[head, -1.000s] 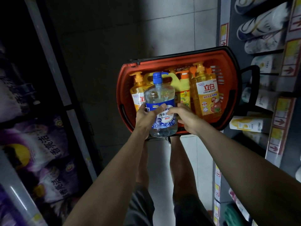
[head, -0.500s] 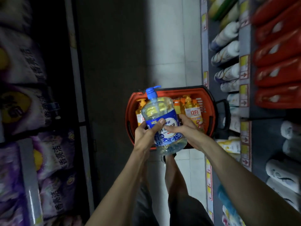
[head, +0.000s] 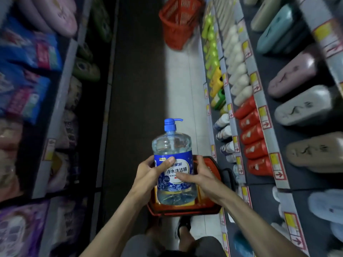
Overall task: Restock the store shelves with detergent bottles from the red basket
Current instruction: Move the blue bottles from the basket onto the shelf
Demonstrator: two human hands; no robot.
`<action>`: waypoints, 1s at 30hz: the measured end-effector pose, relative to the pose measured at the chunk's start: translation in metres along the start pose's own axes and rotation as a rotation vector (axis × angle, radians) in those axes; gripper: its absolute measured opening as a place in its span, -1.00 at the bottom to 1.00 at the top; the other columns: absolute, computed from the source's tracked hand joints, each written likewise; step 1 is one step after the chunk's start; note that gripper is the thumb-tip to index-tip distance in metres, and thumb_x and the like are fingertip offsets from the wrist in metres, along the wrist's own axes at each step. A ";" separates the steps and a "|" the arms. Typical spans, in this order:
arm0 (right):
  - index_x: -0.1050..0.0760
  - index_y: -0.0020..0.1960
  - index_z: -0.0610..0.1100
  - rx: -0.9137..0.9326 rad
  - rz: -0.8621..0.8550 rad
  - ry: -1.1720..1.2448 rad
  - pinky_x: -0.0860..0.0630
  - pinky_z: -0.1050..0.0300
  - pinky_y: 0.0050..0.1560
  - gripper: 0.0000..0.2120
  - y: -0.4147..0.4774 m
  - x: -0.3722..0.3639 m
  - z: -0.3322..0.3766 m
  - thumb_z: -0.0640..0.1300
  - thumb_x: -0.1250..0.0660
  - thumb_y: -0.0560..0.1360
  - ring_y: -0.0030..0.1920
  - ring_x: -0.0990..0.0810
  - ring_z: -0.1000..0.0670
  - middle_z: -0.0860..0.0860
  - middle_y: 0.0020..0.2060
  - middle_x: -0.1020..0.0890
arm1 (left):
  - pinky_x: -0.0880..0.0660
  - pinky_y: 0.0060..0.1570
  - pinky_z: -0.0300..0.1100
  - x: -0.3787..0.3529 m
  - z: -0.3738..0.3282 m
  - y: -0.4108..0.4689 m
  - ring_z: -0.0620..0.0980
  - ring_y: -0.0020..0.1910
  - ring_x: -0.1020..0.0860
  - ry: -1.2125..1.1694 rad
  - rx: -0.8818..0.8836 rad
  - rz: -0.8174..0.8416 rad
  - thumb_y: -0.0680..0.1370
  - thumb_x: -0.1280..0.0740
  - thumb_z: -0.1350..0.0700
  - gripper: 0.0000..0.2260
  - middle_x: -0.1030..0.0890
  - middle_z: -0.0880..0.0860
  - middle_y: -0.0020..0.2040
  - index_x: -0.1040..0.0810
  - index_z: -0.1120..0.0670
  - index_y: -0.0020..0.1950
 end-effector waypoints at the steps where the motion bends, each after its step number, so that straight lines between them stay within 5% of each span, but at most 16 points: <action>1: -0.31 0.43 -0.02 0.020 0.015 -0.002 -0.69 -0.19 0.17 -0.18 -0.007 -0.006 0.014 -0.10 -0.69 0.32 0.21 -0.73 -0.14 -0.13 0.27 -0.69 | -0.70 -0.10 -0.04 -0.002 -0.013 -0.007 0.21 0.05 -0.75 0.011 -0.016 0.025 0.53 -0.53 0.11 -0.66 -0.75 0.23 0.10 -0.64 0.20 0.27; 4: -0.36 0.44 0.00 0.101 0.047 -0.066 -0.68 0.00 0.13 -0.27 -0.028 -0.020 0.051 -0.15 -0.63 0.38 0.23 -0.72 -0.08 -0.06 0.26 -0.70 | -0.69 -0.06 -0.01 -0.008 -0.045 -0.028 0.21 0.07 -0.75 0.050 -0.062 0.078 0.56 -0.51 0.09 -0.66 -0.76 0.21 0.10 -0.63 0.19 0.29; 8: -0.33 0.48 -0.01 0.182 0.019 -0.114 -0.68 -0.11 0.21 -0.19 -0.051 -0.033 0.089 -0.04 -0.67 0.37 0.26 -0.70 -0.06 -0.06 0.30 -0.66 | -0.67 0.12 0.15 -0.008 -0.076 -0.046 0.24 0.10 -0.74 0.058 -0.121 0.108 0.55 -0.51 0.08 -0.60 -0.75 0.22 0.13 -0.59 0.20 0.33; 13: -0.25 0.49 0.02 0.330 -0.023 -0.194 -0.67 -0.01 0.21 -0.12 -0.069 -0.055 0.124 0.01 -0.68 0.33 0.29 -0.67 -0.01 -0.05 0.34 -0.59 | -0.70 0.00 -0.02 -0.008 -0.114 -0.063 0.16 0.08 -0.75 0.126 -0.250 0.159 0.53 -0.53 0.13 -0.62 -0.76 0.17 0.12 -0.60 0.17 0.31; 20: -0.39 0.43 -0.06 0.505 -0.096 -0.198 -0.68 -0.14 0.18 -0.19 -0.076 -0.079 0.169 -0.10 -0.69 0.28 0.20 -0.72 -0.10 -0.06 0.21 -0.70 | -0.69 -0.02 -0.07 0.000 -0.159 -0.094 0.17 0.09 -0.75 0.074 -0.414 0.090 0.54 -0.52 0.19 -0.65 -0.76 0.16 0.11 -0.61 0.17 0.31; 26: -0.45 0.40 -0.08 0.536 0.075 -0.155 -0.67 -0.27 0.17 -0.22 -0.075 -0.102 0.194 -0.17 -0.68 0.25 0.17 -0.73 -0.23 -0.15 0.17 -0.73 | -0.67 0.14 -0.05 0.010 -0.171 -0.132 0.09 0.20 -0.71 0.060 -0.531 -0.022 0.58 -0.48 0.21 -0.60 -0.74 0.08 0.21 -0.56 0.05 0.41; 30: -0.45 0.40 -0.12 0.516 0.241 -0.163 -0.68 -0.30 0.14 -0.18 -0.082 -0.116 0.198 -0.13 -0.71 0.22 0.15 -0.74 -0.25 -0.17 0.15 -0.74 | -0.66 0.04 -0.18 0.019 -0.157 -0.165 0.01 0.19 -0.72 -0.012 -0.601 -0.187 0.57 -0.50 0.19 -0.51 -0.72 0.02 0.25 -0.49 -0.01 0.47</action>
Point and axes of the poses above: each hand's wrist, its own y-axis towards the middle knuckle, its own x-axis out of the back of the hand, z = x × y, the point moved 5 cm from there along y, towards the middle knuckle
